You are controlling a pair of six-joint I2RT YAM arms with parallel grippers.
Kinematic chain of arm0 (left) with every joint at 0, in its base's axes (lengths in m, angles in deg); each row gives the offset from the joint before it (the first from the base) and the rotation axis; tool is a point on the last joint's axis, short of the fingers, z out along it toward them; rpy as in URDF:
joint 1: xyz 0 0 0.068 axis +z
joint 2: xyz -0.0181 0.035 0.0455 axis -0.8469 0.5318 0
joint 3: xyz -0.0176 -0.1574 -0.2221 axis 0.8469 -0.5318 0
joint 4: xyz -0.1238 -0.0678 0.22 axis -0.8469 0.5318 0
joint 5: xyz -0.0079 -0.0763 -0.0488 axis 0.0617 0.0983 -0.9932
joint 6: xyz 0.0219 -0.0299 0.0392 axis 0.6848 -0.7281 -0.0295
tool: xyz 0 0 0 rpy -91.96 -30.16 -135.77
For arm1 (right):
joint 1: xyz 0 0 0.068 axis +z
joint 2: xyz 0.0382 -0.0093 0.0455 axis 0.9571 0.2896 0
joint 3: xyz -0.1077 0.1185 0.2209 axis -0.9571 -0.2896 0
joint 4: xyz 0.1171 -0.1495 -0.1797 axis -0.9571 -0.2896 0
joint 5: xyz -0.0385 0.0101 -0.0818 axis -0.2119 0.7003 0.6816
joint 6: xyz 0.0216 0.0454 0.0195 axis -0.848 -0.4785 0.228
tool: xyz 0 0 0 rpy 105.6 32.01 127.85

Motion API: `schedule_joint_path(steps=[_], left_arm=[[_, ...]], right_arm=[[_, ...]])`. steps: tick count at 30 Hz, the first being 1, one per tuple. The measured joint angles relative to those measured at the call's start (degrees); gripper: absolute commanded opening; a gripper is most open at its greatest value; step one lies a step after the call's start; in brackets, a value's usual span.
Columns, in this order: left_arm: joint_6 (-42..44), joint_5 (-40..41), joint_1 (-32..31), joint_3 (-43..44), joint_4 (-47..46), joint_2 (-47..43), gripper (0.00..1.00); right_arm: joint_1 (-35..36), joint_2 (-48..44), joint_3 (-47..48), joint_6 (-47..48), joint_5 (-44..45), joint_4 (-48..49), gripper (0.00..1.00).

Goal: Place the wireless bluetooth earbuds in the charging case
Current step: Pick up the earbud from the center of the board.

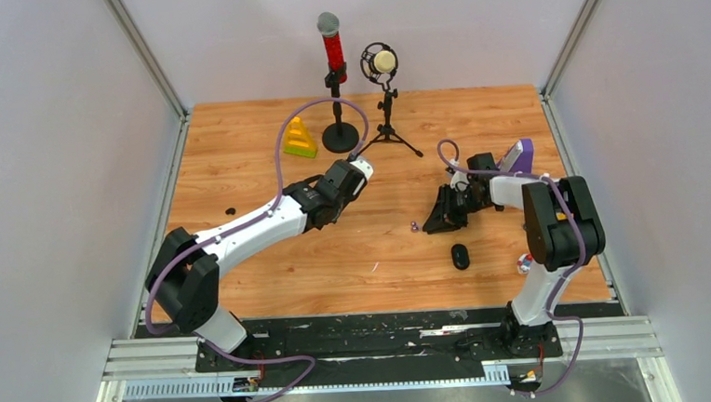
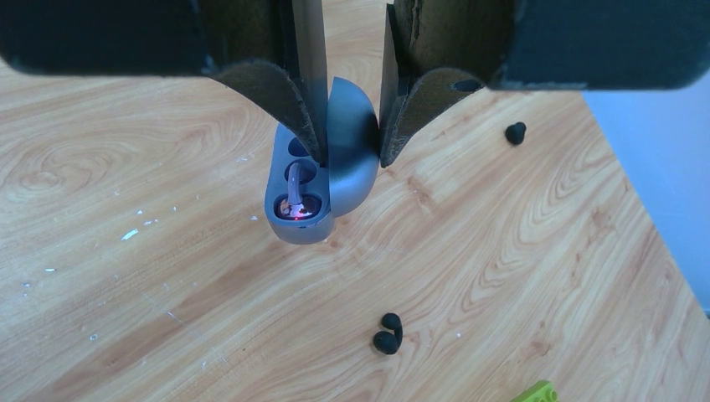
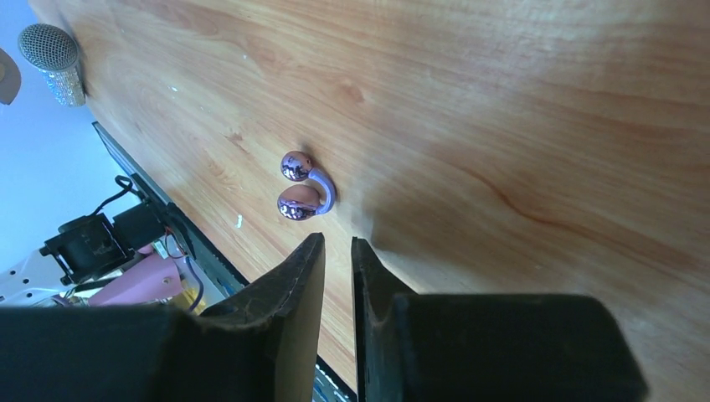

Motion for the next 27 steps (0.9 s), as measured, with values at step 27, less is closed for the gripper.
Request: schedule_joint_path(steps=[27], left_arm=[[0.1,1.1,-1.4,0.0,0.0,1.5,0.00]], right_arm=[[0.4,3.8,2.6,-1.7,-1.5,0.8,0.22]])
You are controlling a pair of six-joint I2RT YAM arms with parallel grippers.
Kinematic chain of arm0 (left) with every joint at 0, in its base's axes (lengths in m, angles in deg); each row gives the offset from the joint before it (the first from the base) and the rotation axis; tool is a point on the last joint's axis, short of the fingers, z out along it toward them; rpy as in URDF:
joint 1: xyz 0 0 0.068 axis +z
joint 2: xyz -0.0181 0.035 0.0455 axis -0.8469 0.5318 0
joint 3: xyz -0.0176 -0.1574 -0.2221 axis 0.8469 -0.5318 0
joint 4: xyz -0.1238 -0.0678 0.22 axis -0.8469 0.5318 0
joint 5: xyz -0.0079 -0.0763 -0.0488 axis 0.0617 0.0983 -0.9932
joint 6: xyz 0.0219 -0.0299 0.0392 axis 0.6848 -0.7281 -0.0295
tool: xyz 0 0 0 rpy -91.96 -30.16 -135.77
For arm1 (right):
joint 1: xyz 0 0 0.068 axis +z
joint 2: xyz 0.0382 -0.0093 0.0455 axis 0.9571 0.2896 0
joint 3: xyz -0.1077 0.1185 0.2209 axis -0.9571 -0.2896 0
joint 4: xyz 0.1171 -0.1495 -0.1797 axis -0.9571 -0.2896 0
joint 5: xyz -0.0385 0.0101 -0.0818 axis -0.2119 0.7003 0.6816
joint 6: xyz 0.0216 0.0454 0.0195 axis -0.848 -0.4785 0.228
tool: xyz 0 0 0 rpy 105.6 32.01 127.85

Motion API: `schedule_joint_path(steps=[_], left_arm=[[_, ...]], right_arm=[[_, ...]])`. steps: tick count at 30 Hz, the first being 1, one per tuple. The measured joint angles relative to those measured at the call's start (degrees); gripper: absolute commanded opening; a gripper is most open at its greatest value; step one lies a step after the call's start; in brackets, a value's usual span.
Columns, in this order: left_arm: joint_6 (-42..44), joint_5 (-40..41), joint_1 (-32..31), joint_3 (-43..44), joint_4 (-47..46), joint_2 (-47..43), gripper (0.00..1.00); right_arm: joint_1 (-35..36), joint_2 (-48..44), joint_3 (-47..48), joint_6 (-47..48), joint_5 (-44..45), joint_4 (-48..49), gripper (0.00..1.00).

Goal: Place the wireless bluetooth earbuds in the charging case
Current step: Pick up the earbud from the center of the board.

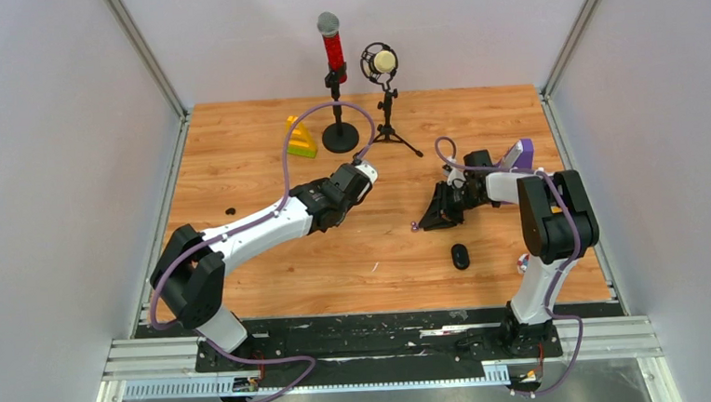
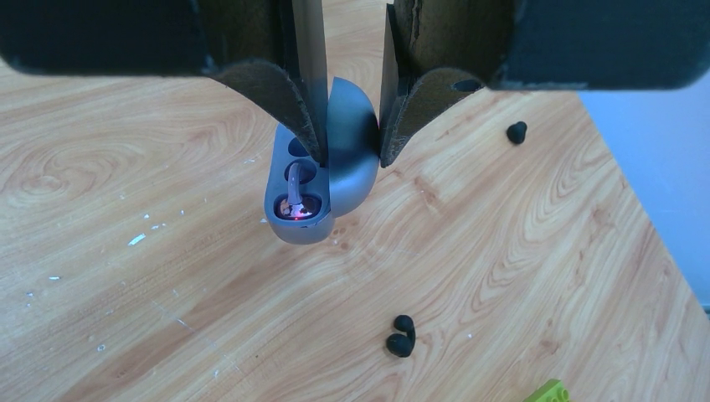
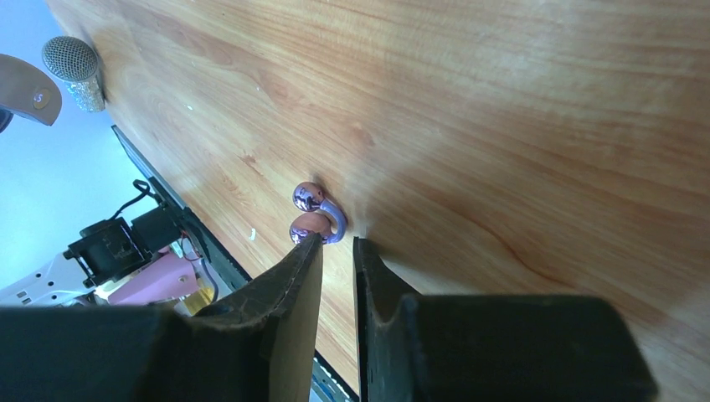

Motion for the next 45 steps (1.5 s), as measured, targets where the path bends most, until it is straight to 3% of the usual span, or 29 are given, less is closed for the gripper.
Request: schedule_joint_path(steps=[21,45], left_arm=[[0.1,0.4,-0.3,0.0,0.0,0.2,0.00],[0.1,1.1,-0.9,0.0,0.0,0.7,0.00]], right_arm=[[1.9,1.2,1.2,0.0,-0.9,0.4,0.28],[1.0,3.7,2.2,-0.7,-4.7,0.7,0.23]])
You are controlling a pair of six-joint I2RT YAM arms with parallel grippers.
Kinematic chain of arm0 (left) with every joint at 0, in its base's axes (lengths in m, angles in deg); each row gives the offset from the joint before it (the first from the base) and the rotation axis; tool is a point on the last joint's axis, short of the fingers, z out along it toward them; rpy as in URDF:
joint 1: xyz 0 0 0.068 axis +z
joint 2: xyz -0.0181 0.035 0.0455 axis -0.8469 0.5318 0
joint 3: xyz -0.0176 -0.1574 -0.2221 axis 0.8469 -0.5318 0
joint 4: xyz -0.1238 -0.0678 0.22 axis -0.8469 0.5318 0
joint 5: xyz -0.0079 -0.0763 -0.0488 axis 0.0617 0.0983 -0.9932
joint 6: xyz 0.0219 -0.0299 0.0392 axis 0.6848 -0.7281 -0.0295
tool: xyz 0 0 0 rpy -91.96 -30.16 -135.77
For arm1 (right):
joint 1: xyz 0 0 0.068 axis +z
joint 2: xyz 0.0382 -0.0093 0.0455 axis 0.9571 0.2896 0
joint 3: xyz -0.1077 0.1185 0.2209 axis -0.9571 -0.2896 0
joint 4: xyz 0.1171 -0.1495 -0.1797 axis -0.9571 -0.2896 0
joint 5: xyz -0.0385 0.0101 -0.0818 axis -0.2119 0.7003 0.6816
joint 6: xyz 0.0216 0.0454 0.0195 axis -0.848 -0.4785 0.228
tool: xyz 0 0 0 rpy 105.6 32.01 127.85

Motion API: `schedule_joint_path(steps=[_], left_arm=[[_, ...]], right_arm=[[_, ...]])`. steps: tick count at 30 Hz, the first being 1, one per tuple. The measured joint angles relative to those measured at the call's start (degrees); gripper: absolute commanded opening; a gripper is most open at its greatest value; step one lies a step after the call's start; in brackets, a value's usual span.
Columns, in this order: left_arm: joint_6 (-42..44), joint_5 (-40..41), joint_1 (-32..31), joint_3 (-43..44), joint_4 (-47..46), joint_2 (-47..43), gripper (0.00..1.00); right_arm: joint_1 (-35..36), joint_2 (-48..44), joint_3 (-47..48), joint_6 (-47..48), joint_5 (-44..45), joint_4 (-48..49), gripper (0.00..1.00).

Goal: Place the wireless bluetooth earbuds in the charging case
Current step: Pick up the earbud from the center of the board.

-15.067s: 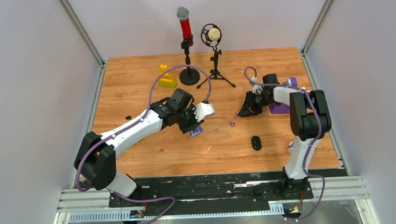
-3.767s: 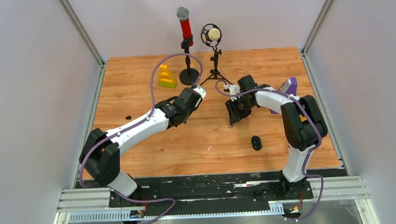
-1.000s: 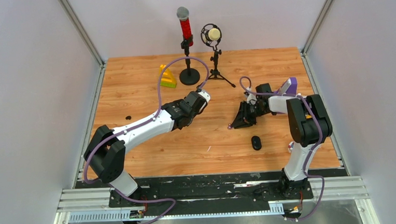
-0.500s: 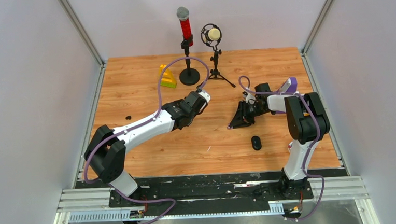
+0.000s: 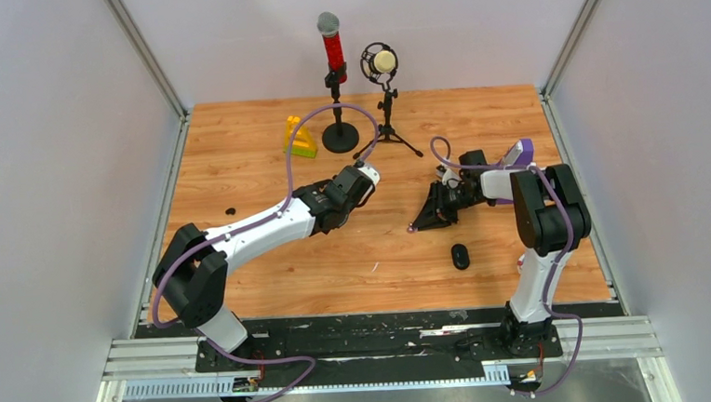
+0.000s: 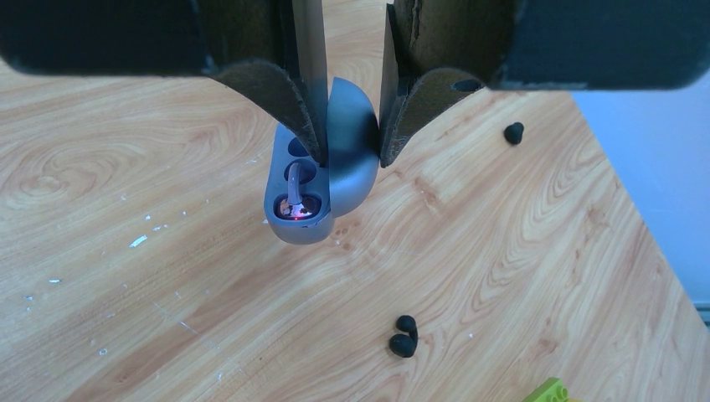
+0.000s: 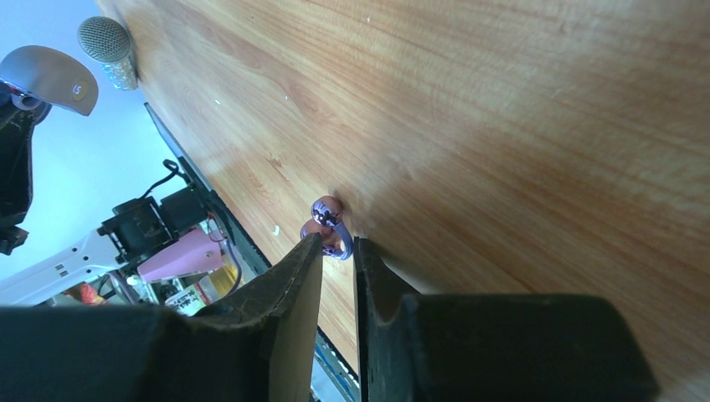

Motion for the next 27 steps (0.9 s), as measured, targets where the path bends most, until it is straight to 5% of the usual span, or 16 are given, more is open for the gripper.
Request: schedule_joint_path(steps=[27], left_arm=[[0.2,1.1,-0.8,0.0,0.0,0.1,0.00]], right_arm=[[-0.7,2.6,0.0,-3.0,-8.8,4.6,0.28]])
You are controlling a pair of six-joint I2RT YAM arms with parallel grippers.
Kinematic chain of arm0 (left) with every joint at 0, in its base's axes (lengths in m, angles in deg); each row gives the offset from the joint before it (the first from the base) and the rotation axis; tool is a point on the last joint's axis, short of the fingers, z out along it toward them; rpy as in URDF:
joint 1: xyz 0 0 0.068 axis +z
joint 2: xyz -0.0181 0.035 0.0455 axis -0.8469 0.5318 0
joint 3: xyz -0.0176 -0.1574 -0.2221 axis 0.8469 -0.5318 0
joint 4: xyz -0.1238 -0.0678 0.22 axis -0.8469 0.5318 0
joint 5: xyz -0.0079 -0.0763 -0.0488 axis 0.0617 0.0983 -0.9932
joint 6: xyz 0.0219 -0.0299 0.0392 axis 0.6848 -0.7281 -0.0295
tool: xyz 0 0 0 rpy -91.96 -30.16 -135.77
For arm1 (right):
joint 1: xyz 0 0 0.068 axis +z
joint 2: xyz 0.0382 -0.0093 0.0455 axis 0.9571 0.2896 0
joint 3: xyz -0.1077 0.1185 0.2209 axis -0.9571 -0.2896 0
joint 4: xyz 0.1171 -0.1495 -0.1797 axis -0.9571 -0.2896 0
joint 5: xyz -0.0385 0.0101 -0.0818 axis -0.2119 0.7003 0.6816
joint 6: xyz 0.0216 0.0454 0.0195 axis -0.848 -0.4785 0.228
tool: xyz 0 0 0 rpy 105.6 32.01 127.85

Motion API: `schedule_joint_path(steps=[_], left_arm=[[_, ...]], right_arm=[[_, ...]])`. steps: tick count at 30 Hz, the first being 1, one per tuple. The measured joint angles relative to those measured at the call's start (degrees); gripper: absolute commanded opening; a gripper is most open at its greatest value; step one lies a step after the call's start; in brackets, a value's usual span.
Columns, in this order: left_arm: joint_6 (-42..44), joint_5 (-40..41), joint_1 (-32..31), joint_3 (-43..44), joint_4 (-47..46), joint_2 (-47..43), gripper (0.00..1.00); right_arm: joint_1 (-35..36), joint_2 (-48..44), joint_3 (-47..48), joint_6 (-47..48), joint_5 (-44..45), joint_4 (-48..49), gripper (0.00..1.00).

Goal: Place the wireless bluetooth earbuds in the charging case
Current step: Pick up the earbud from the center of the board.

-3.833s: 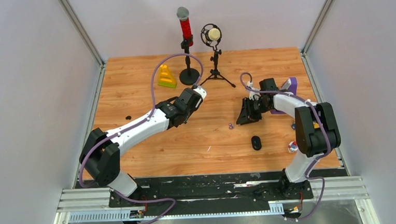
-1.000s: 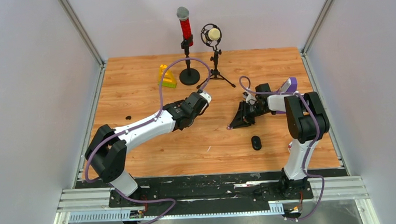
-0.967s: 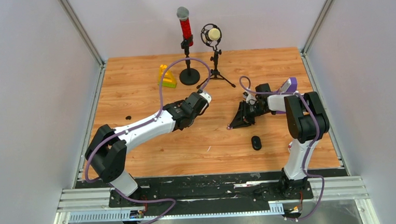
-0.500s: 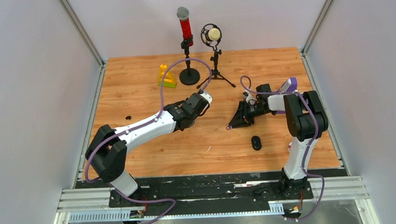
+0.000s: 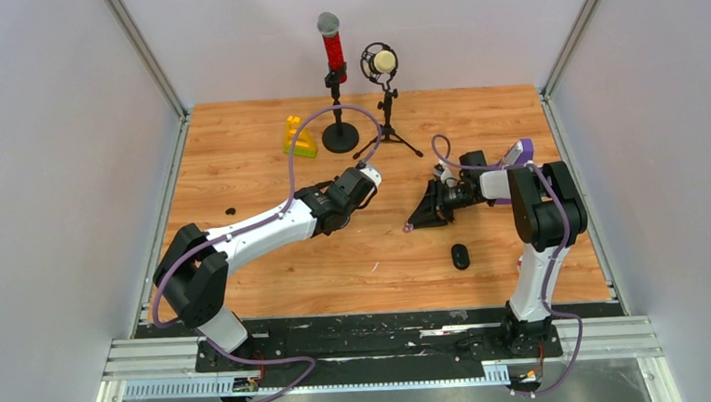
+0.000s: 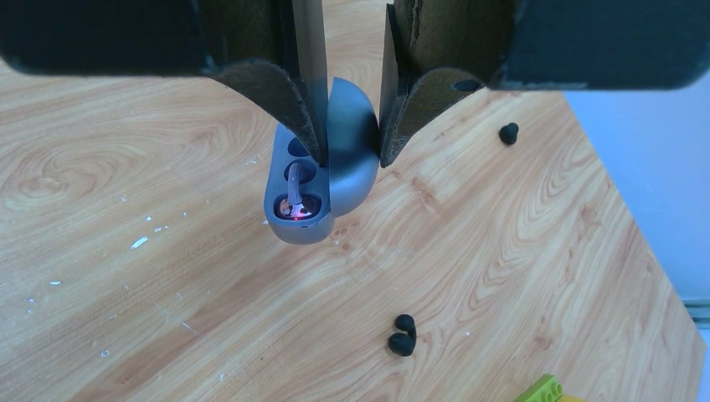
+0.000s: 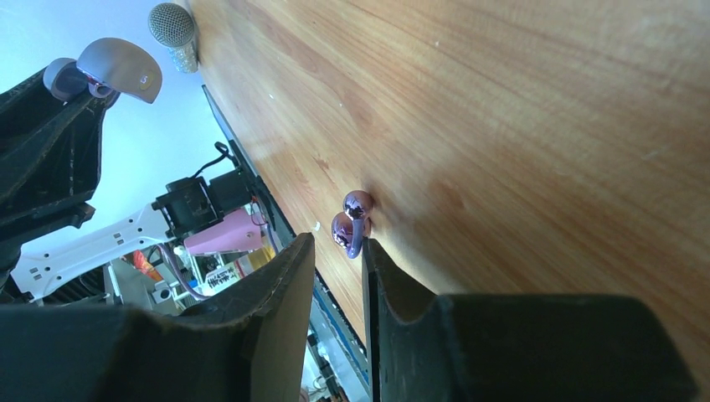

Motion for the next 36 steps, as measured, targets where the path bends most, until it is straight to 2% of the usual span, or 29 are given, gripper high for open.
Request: schedule_joint_path(steps=[32,36], left_arm=[[0.4,0.2,-0.3,0.0,-0.1,0.0,0.00],[0.4,0.2,-0.3,0.0,-0.2,0.0,0.00]], right_arm=[[0.1,2.4,-0.5,-3.1,-0.9,2.8,0.16],[0.2,2.5,-0.5,-3.2,-0.9,2.8,0.11]])
